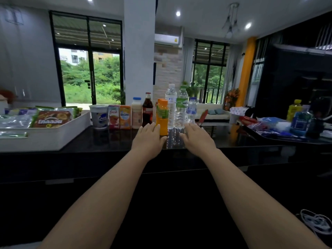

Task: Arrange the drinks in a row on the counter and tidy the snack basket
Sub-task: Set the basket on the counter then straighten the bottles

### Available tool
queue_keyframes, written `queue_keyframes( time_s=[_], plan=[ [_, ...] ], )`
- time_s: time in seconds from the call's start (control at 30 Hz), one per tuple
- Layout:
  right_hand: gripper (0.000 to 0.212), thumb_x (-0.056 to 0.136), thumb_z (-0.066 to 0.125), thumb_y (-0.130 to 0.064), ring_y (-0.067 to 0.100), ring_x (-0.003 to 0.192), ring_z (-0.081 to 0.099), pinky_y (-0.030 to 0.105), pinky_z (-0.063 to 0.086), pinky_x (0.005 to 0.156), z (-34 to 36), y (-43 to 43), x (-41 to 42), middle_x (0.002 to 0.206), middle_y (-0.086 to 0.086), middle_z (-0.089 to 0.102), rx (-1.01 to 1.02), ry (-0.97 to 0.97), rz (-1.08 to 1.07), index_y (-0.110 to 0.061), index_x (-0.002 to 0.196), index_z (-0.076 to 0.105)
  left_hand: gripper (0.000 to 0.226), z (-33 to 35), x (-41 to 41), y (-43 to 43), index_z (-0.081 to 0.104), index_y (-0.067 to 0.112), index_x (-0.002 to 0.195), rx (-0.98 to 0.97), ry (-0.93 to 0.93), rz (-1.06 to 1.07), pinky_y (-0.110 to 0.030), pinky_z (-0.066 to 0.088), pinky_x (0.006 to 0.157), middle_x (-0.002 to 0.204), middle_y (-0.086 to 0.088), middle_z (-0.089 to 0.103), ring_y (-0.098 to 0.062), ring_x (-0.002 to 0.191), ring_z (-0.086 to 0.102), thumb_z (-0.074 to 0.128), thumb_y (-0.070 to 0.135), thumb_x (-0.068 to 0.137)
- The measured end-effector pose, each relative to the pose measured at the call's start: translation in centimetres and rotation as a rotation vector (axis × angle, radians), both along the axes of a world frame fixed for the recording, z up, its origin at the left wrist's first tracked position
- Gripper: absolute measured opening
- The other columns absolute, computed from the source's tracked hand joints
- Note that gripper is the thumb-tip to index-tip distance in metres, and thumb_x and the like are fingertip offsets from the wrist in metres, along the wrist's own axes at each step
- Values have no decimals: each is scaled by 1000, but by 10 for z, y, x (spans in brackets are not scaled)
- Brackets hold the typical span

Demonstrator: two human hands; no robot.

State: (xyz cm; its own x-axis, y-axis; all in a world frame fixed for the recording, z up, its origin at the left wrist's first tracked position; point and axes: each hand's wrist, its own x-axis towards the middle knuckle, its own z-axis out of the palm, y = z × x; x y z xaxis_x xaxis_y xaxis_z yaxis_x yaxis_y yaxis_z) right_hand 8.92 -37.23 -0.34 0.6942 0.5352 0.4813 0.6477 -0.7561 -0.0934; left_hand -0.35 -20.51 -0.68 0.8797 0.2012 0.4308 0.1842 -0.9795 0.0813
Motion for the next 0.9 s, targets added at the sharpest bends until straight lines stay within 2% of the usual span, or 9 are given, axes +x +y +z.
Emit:
queue_keyframes(
  time_s=[0.13, 0.27, 0.43, 0.57, 0.7, 0.9],
  plan=[
    [55, 101, 37, -41, 24, 142, 27, 39, 23, 114, 4, -16, 29, 154, 8, 32, 46, 9, 13, -13, 148, 30, 63, 12, 31, -13, 25, 12, 149, 48, -71, -5, -44, 19, 118, 155, -8, 28, -25, 142, 24, 34, 49, 99],
    [57, 101, 37, -42, 24, 142, 28, 39, 26, 114, 11, -24, 57, 156, 8, 30, 80, 13, 3, -13, 150, 28, 61, 24, 60, -17, 30, 11, 147, 140, -137, -42, -41, 19, 116, 150, -9, 35, -25, 139, 29, 36, 47, 98],
    [51, 100, 39, -40, 24, 128, 43, 39, 40, 99, 28, -22, 102, 143, 7, 45, 127, -7, 19, -12, 143, 37, 60, 37, 100, -17, 33, 10, 145, 189, -166, -25, -41, 20, 115, 148, -10, 37, -26, 137, 31, 37, 46, 98],
    [52, 100, 40, -39, 26, 130, 42, 41, 40, 100, 42, -21, 146, 145, 9, 43, 197, 10, 37, -11, 144, 36, 59, 52, 136, -20, 32, 10, 145, 216, -186, 15, -42, 23, 116, 148, -10, 37, -27, 137, 31, 38, 45, 98],
    [52, 99, 41, -38, 28, 129, 41, 42, 40, 98, 48, -24, 193, 144, 11, 43, 226, 60, 30, -11, 143, 37, 58, 66, 174, -29, 33, 10, 145, 231, -172, 47, -42, 19, 117, 148, -11, 37, -27, 138, 30, 38, 44, 99],
    [45, 97, 45, -31, 31, 124, 45, 42, 41, 93, 59, -21, 253, 138, 13, 48, 317, 112, 65, -13, 138, 44, 56, 88, 230, -39, 35, 11, 143, 218, -191, 78, -41, 19, 117, 145, -10, 40, -27, 137, 31, 41, 43, 97]
  ],
)
